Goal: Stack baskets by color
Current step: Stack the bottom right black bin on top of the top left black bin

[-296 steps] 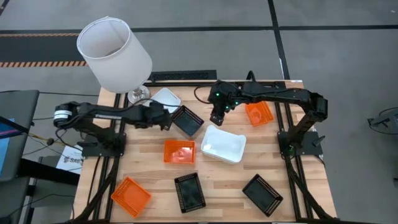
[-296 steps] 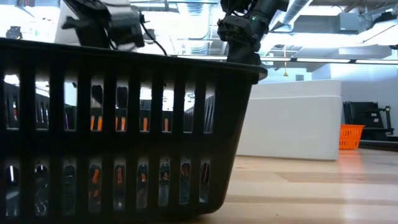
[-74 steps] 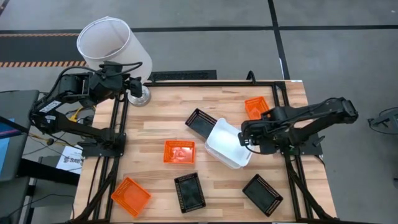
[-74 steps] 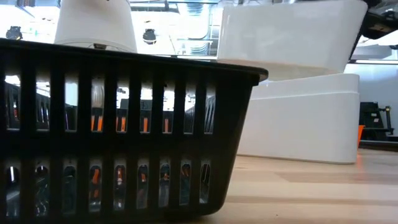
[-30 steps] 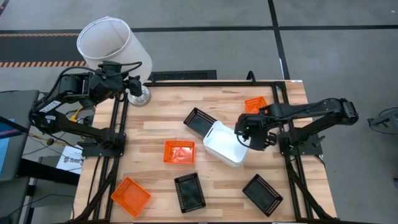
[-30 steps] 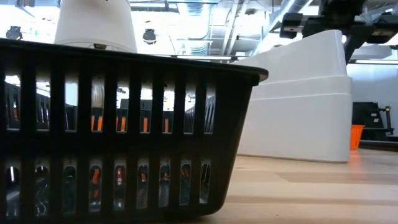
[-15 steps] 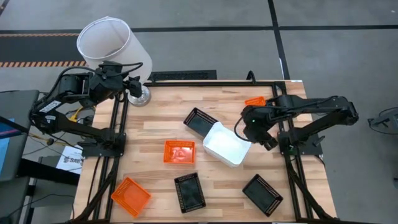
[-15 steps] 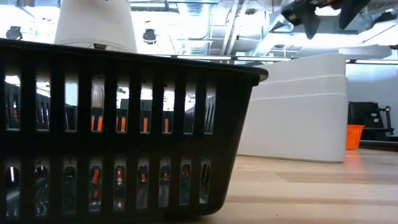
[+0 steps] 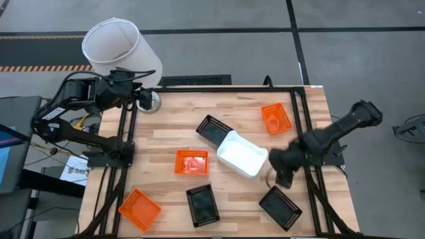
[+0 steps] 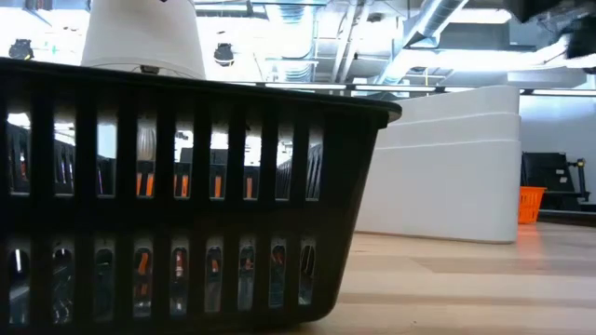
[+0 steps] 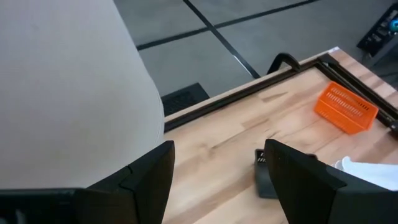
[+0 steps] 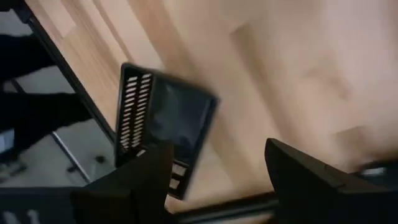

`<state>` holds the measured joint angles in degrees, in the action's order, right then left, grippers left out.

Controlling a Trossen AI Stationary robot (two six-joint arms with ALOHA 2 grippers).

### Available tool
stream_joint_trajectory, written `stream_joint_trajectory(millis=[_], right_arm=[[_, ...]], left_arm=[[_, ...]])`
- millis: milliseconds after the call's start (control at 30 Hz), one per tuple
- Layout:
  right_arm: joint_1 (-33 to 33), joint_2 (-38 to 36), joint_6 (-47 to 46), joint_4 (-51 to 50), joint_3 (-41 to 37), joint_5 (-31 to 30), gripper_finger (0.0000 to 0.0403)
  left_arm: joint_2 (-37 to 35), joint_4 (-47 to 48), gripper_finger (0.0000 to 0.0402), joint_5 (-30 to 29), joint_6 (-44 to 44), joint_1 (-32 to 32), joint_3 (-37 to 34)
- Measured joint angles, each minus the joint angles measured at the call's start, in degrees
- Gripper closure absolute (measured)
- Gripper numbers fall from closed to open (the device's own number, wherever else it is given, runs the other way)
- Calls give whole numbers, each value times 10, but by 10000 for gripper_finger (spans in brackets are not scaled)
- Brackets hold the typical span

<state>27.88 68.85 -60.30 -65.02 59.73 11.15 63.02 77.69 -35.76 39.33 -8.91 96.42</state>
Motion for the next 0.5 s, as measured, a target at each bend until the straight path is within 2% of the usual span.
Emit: stream_joint_trajectory(millis=[100, 233, 367, 500], right_arm=[[68, 6, -110, 78, -47, -10, 127], [128, 30, -209, 124, -87, -23, 127], [163, 43, -260, 162, -120, -51, 127], [173, 56, -282, 194, -149, -55, 127]], left_arm=[[0, 0, 164, 0, -14, 0, 0], [0, 0, 164, 0, -24, 0, 0], [0, 0, 164, 0, -31, 0, 0], [0, 0, 164, 0, -31, 0, 0]])
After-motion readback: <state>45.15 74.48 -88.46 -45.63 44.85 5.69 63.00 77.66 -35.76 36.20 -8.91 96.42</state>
